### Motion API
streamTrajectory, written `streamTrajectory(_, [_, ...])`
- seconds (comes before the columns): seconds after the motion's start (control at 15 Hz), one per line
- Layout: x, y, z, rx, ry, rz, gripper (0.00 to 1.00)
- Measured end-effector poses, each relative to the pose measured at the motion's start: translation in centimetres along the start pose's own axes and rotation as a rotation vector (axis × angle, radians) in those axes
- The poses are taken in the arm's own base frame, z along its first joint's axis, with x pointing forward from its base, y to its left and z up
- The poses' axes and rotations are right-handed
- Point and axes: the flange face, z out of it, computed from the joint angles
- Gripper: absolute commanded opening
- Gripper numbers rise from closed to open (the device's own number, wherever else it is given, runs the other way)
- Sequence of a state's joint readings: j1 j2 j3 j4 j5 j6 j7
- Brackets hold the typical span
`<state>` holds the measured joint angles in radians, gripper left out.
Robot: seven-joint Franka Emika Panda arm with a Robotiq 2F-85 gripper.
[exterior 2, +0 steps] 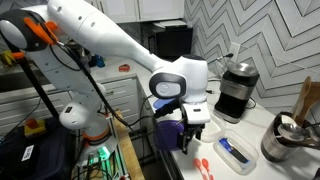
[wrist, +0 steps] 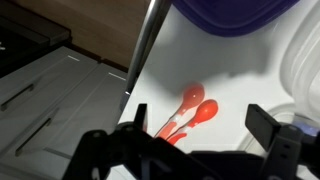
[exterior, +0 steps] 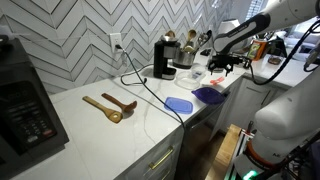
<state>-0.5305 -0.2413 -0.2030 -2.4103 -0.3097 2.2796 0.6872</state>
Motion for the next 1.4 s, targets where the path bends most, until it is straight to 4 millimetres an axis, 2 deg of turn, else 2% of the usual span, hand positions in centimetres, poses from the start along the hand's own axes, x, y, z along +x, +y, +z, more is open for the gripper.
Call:
streamTrajectory(0.33, [3.1, 0.3, 4.1, -0.010, -0.014, 0.039, 1.00])
streamTrajectory(0.67, [6.0, 1.1, 6.7, -0.034, -0.046, 0.140, 1.00])
streamTrajectory(1.27, [8.8, 1.2, 9.3, 0.000, -0.107, 0.281, 1.00])
streamTrajectory(1.33, [8.9, 1.3, 9.5, 0.004, -0.111, 0.295, 0.99])
streamTrajectory(1.4, [9.1, 1.3, 9.7, 0.009, -0.116, 0.308, 0.93])
